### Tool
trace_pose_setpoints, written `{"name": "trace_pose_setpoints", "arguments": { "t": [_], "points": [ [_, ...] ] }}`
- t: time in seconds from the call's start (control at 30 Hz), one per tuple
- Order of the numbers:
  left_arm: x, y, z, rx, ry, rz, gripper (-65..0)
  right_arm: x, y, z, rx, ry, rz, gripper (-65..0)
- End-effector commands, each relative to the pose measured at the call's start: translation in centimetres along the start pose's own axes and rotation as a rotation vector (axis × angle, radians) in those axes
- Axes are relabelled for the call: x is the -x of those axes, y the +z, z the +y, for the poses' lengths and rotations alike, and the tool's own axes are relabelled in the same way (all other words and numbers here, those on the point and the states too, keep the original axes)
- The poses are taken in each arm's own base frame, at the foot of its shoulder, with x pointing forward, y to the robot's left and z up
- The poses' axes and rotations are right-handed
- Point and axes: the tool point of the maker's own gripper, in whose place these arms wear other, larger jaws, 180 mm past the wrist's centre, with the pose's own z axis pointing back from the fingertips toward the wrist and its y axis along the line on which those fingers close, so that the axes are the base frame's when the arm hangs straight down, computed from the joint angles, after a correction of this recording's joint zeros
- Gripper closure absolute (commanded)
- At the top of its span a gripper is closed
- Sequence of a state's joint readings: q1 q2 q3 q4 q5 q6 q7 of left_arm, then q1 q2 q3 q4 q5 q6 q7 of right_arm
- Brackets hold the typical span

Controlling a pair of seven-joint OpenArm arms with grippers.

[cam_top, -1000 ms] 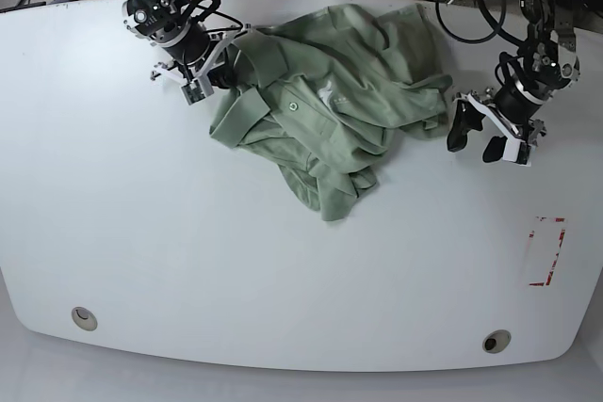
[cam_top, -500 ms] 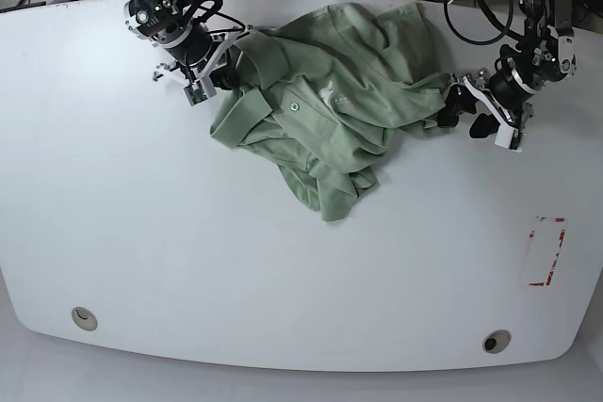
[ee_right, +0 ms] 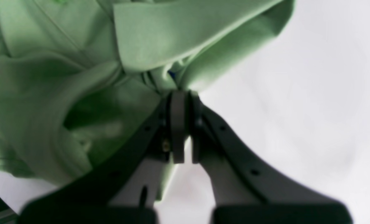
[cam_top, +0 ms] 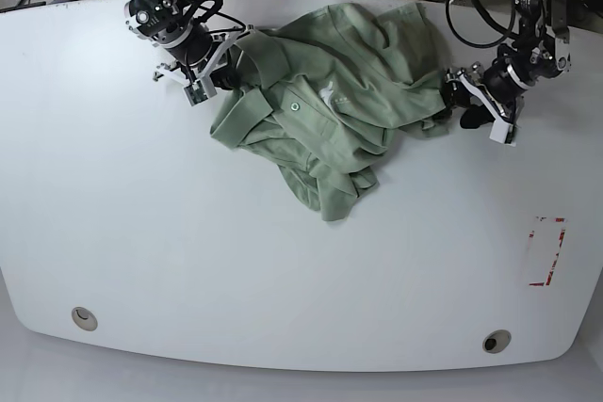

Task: Layout the t-shirt on the table in an organized manner, then fold the t-shirt properly
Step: 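Close the left gripper on the sleeve fabric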

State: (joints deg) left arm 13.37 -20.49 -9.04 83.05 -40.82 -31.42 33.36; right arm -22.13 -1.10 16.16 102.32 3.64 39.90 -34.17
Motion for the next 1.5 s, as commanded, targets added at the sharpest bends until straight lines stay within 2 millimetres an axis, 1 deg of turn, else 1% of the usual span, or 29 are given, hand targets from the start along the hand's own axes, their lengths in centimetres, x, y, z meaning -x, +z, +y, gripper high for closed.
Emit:
{"name": "trace_pose_setpoints", "arguments": {
  "t": [0.0, 0.17, 0.27, 0.4, 0.5, 0.6, 0.7, 0.8, 0.87, 0.97, 1.1, 1.17, 1.23, 1.4, 1.47],
  "points": [
    [-0.4, 0.1, -0.3, 0.013, -0.012, -0.007, -41.7, -1.1, 0.3, -0.1, 0.002, 0.006, -0.039, 0.0],
    [-0.4, 0.0, -0.5, 0.018, -0.010, -0.008, -41.5, -1.1, 0.3, 0.0, 0.001, 0.006, -0.041, 0.0],
    [0.2, -0.6, -1.6, 0.046, -0.013, 0.009, -41.5, -1.1, 0.3, 0.0, 0.000, 0.006, -0.039, 0.0],
    [0.3, -0.8, -1.9, 0.054, -0.015, 0.012, -41.5, -1.1, 0.3, 0.0, 0.000, 0.006, -0.039, 0.0],
    [-0.7, -1.2, -2.0, 0.059, -0.028, -0.003, -41.4, -1.1, 0.3, 0.0, -0.001, 0.007, -0.039, 0.0],
    [-1.1, -1.4, -1.8, 0.057, -0.026, -0.010, -41.4, -1.0, 0.3, 0.1, -0.001, 0.006, -0.038, 0.0],
    [-0.6, -1.9, -1.8, 0.059, 0.004, -0.008, -41.4, -1.0, 0.3, 0.1, -0.001, 0.006, -0.038, 0.0],
    [-2.0, -2.8, -1.7, 0.063, 0.011, -0.035, -41.4, -0.9, 0.3, 0.1, -0.001, 0.006, -0.036, 0.0],
    [-2.5, -3.0, -1.5, 0.062, 0.013, -0.043, -41.4, -0.9, 0.3, 0.1, -0.001, 0.006, -0.036, 0.0],
    [-2.7, -3.2, -1.3, 0.059, 0.016, -0.044, -41.4, -0.9, 0.3, 0.1, -0.001, 0.006, -0.036, 0.0],
    [-2.9, -3.4, -1.7, 0.069, 0.021, -0.053, -40.6, -0.9, 0.3, 0.1, -0.001, 0.006, -0.036, 0.0],
    [-3.2, -3.5, -1.9, 0.072, 0.019, -0.059, -38.2, -0.9, 0.3, 0.1, -0.001, 0.006, -0.036, 0.0],
    [-3.4, -3.6, -1.9, 0.074, 0.016, -0.062, -33.3, -0.9, 0.3, 0.1, -0.001, 0.006, -0.036, 0.0],
    [-3.0, -4.1, -2.8, 0.098, 0.001, -0.040, -16.7, -0.9, 0.3, 0.1, -0.001, 0.006, -0.036, 0.0],
    [-2.8, -4.2, -3.0, 0.104, -0.003, -0.034, -11.3, -0.9, 0.3, 0.1, -0.001, 0.006, -0.036, 0.0]
  ]
}}
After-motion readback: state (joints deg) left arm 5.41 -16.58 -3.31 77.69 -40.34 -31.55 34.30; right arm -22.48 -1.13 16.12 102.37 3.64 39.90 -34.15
